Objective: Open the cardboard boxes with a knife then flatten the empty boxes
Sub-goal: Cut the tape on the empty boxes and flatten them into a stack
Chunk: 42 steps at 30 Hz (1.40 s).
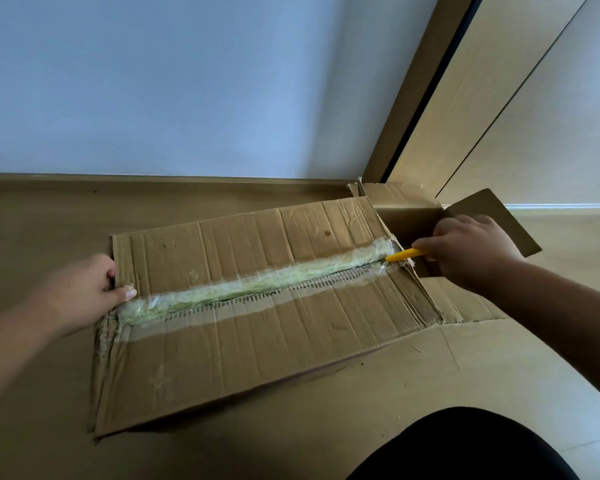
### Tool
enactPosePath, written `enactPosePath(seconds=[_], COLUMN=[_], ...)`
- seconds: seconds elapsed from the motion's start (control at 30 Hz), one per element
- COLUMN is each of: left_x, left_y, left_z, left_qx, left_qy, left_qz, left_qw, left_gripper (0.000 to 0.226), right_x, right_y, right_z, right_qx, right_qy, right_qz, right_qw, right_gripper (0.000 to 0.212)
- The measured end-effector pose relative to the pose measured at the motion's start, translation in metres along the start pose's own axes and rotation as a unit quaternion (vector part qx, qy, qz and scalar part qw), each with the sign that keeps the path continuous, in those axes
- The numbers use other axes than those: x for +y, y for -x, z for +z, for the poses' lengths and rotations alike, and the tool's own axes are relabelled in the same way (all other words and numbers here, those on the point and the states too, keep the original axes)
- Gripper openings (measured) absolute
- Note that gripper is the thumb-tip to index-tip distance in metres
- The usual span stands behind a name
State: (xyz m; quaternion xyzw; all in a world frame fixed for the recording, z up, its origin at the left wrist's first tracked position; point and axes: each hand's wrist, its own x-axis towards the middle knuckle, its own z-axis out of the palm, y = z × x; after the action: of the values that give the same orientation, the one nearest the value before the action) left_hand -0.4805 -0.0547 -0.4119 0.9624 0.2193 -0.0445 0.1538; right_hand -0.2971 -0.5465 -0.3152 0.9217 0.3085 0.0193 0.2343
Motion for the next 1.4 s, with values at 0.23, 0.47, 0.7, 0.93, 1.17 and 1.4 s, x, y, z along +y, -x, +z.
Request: enactPosePath(seconds=[0.23, 0.47, 0.7, 0.93, 1.17, 1.4], left_x=[0.003, 0.003, 0.008, 0.005, 0.000, 0.004], left_y=[0.001, 0.002, 0.006, 0.004, 0.004, 0.003], left_z=[-0.003, -0.006, -0.011, -0.012, -0.010, -0.012], left_qx=[-0.002, -0.015, -0.033, -0.034, -0.038, -0.041], left_qy=[-0.007, -0.013, -0.014, 0.021, 0.032, 0.023], left_qz=[0.004, -0.001, -0.009, 0.000, -0.004, -0.002], left_qw=[1.000, 1.000, 0.999, 0.999, 0.999, 0.999], left_gripper=[0.033, 0.033, 0.032, 0.032, 0.032, 0.033], right_x=[0.023, 0.033, 0.035, -0.011, -0.061, -0.066], right_y=[0.007, 0.005, 0.008, -0.006, -0.024, -0.026], right_z=[0.007, 0.012, 0.020, 0.009, 0.009, 0.019], right_qx=[0.000, 0.038, 0.160, 0.126, 0.089, 0.094], right_qy=[0.014, 0.019, -0.021, -0.079, -0.131, -0.157], right_qz=[0.026, 0.009, -0.023, -0.062, -0.107, -0.097], right_qw=[1.000, 0.999, 0.987, 0.987, 0.982, 0.978], right_gripper=[0.039, 0.038, 0.040, 0.046, 0.039, 0.039])
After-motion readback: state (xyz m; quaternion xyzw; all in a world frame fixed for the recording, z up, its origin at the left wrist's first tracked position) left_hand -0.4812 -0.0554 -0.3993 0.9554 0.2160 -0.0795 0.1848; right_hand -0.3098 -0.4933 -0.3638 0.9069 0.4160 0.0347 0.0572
